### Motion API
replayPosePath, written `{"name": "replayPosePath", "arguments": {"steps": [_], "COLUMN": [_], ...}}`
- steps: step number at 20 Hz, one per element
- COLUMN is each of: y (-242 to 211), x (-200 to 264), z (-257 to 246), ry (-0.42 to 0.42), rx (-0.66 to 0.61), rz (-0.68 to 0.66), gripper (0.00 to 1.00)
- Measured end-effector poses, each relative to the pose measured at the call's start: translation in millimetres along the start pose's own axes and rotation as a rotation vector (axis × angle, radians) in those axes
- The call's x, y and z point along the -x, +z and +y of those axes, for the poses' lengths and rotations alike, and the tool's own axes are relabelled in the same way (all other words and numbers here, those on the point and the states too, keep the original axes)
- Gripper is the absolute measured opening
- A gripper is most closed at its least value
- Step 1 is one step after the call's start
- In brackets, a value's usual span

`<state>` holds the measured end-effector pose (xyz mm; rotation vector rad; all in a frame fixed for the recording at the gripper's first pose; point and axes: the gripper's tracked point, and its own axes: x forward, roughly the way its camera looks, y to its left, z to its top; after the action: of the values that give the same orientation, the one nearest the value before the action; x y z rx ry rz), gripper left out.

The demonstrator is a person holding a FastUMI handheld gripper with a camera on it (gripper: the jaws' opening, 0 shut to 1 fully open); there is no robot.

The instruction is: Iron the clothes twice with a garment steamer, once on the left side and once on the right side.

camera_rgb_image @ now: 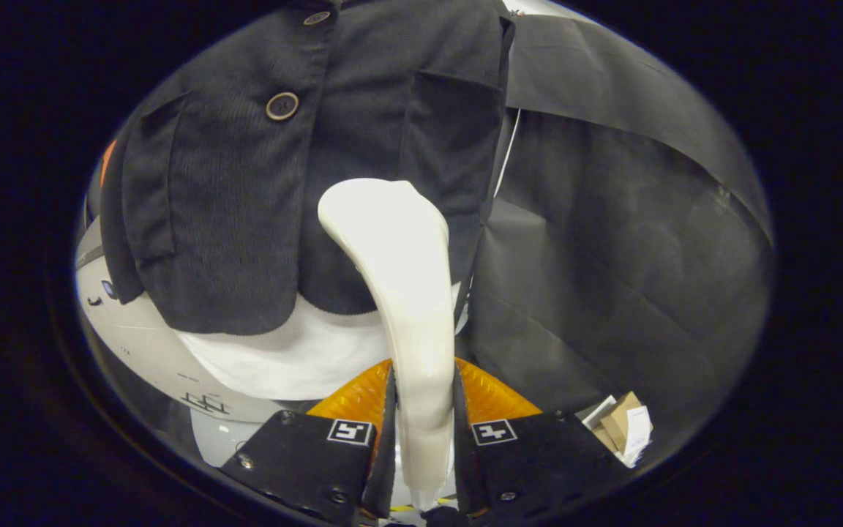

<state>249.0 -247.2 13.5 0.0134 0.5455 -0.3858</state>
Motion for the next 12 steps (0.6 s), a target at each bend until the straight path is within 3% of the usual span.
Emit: {"name": "replayPosePath", "arguments": {"steps": [12], "y": [-23], "x": [-5], "z": [4], "ry": [0.033], "rx": [-0.017], "rz": [0.049], "gripper": [0.36]}}
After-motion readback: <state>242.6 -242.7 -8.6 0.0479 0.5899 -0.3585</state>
